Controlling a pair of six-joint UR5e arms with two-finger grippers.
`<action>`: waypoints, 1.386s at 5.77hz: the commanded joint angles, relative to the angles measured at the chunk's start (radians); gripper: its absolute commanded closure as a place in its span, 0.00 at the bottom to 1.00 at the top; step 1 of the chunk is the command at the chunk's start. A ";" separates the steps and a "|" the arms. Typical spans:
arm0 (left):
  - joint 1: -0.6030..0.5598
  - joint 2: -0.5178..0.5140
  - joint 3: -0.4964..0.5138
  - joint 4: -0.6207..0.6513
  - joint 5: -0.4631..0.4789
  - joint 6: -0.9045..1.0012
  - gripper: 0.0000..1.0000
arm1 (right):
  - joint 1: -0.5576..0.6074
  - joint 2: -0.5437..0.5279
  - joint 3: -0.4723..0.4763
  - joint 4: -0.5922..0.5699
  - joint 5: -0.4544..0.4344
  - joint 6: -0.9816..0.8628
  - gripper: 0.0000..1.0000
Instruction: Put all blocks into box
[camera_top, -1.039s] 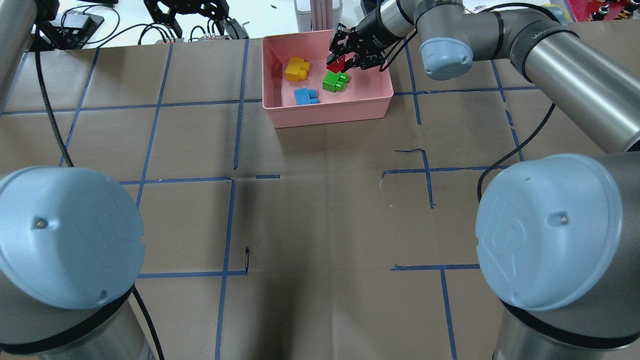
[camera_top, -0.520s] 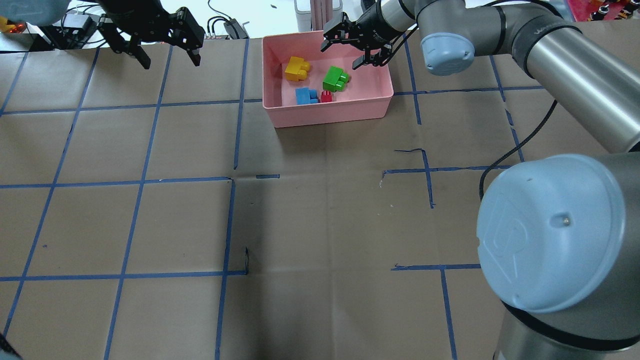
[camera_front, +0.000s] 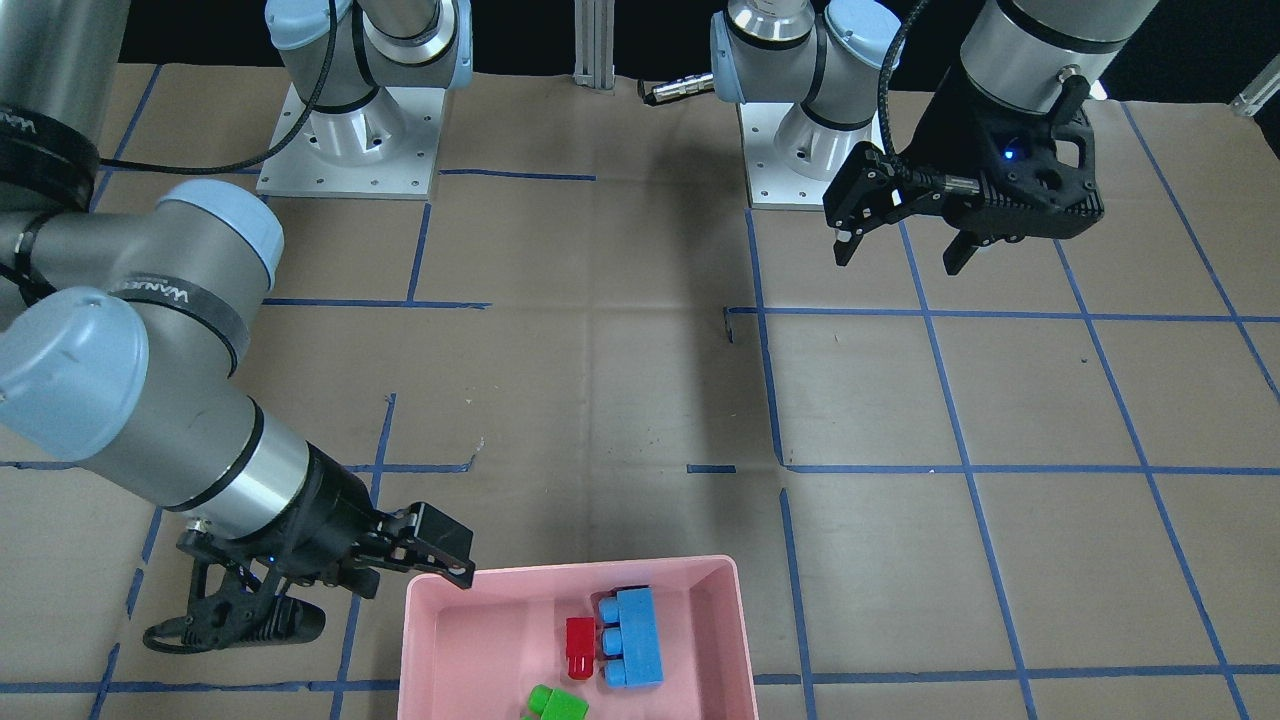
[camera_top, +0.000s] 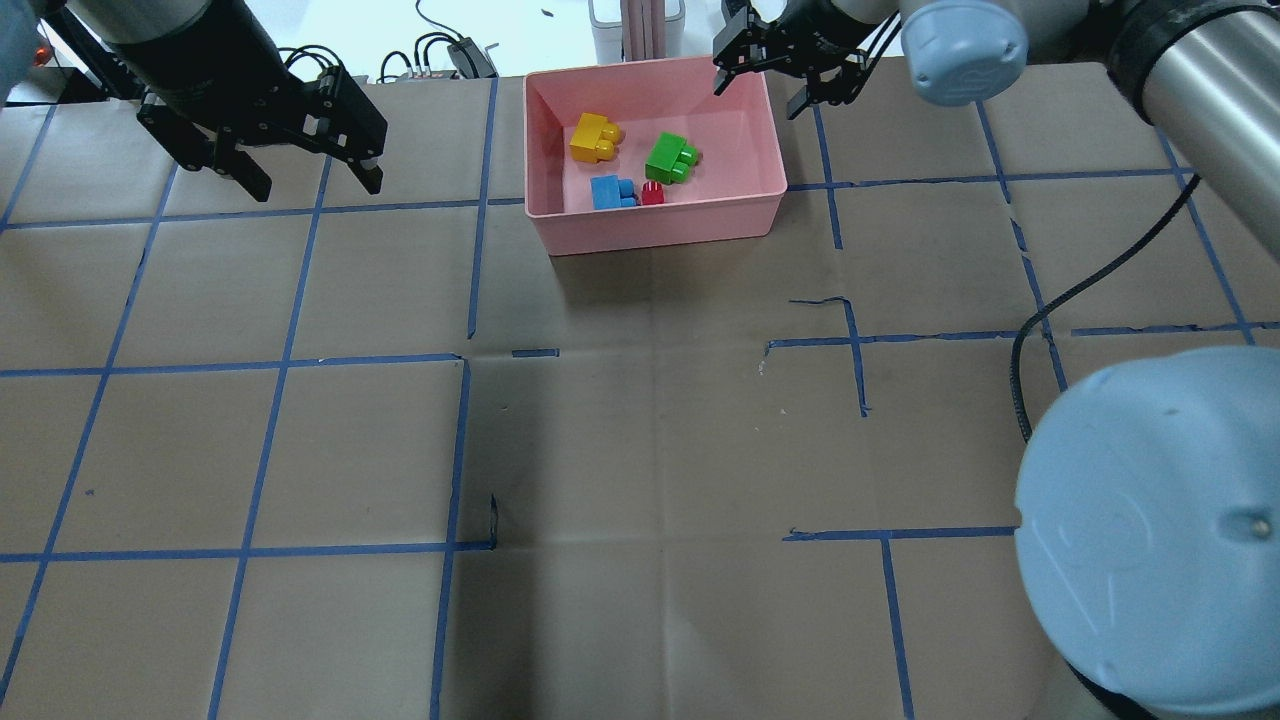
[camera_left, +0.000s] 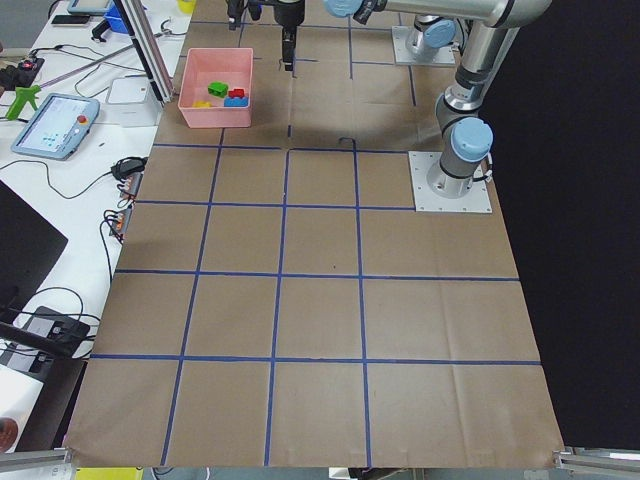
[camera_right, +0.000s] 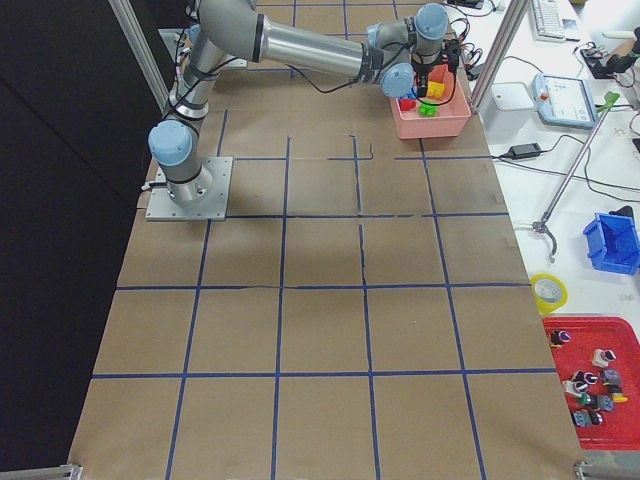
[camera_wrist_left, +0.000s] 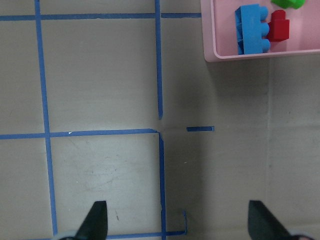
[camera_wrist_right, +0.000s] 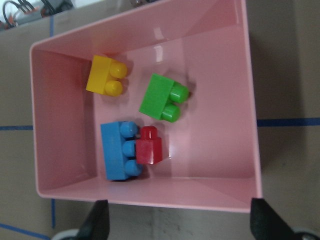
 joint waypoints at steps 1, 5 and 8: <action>-0.008 0.017 0.005 -0.028 0.015 0.006 0.01 | -0.008 -0.128 0.003 0.303 -0.191 -0.172 0.00; -0.022 -0.001 -0.041 -0.005 0.060 0.031 0.01 | 0.010 -0.501 0.130 0.533 -0.239 -0.185 0.00; -0.031 0.000 -0.086 0.041 0.066 0.031 0.02 | -0.005 -0.581 0.415 0.297 -0.382 -0.112 0.00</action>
